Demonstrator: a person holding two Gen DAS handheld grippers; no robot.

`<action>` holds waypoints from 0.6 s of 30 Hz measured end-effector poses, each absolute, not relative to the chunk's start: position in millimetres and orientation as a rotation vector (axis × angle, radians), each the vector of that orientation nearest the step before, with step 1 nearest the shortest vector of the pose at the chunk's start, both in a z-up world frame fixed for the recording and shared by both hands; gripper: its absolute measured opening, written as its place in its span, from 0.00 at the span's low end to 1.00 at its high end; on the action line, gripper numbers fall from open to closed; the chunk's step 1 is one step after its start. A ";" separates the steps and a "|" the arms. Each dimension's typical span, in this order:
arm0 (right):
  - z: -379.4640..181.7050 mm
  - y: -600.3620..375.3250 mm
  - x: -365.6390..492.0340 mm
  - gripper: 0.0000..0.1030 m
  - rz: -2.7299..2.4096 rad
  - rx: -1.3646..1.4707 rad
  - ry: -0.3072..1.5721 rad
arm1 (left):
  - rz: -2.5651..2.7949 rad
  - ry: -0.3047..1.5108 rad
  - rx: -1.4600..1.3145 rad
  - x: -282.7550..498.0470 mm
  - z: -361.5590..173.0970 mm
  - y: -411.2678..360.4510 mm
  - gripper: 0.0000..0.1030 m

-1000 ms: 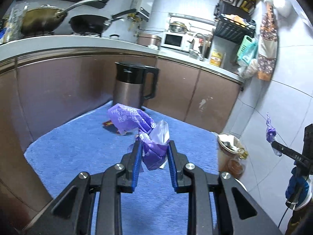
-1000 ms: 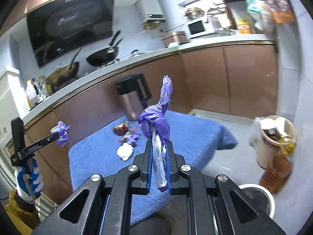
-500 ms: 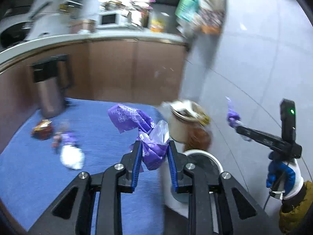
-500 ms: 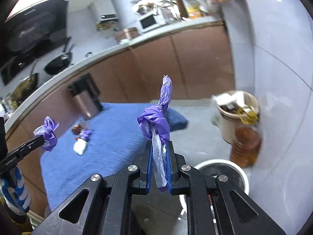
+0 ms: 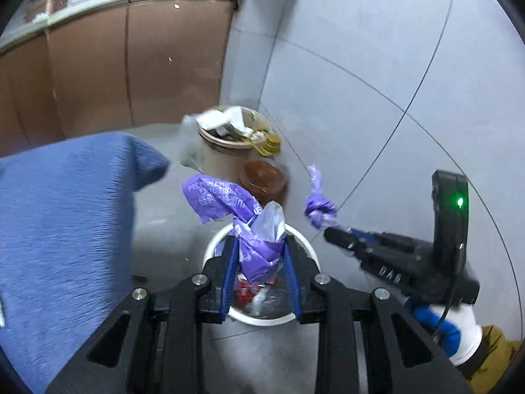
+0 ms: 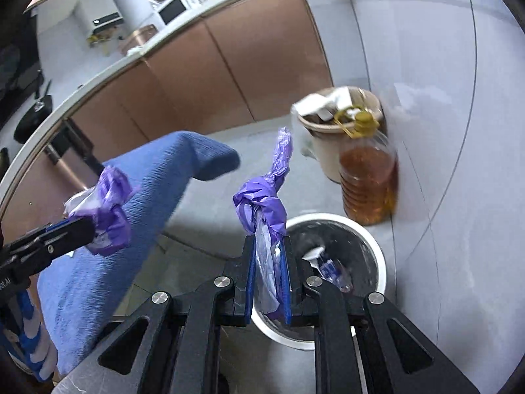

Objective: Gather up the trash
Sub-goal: 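Carry both purple wrappers to the trash bin and open both tools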

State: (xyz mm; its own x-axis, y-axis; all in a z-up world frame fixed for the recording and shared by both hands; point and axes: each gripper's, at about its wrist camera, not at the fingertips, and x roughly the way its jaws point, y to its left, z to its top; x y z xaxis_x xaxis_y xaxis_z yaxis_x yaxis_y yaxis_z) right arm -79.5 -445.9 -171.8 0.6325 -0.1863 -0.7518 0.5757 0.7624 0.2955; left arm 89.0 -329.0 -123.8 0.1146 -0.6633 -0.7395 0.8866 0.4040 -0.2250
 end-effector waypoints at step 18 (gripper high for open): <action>-209.9 -472.3 -80.3 0.52 -0.561 0.597 0.835 | -1.204 0.942 0.240 97.3 -129.2 -349.8 0.55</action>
State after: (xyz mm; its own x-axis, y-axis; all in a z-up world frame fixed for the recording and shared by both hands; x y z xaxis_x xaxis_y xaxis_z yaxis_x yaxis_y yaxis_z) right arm -80.3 -472.3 -209.9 0.5491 -0.2196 -0.8064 0.6636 0.7011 0.2609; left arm 97.4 -349.8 -129.2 0.0472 -0.6855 -0.7266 0.8700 0.3855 -0.3073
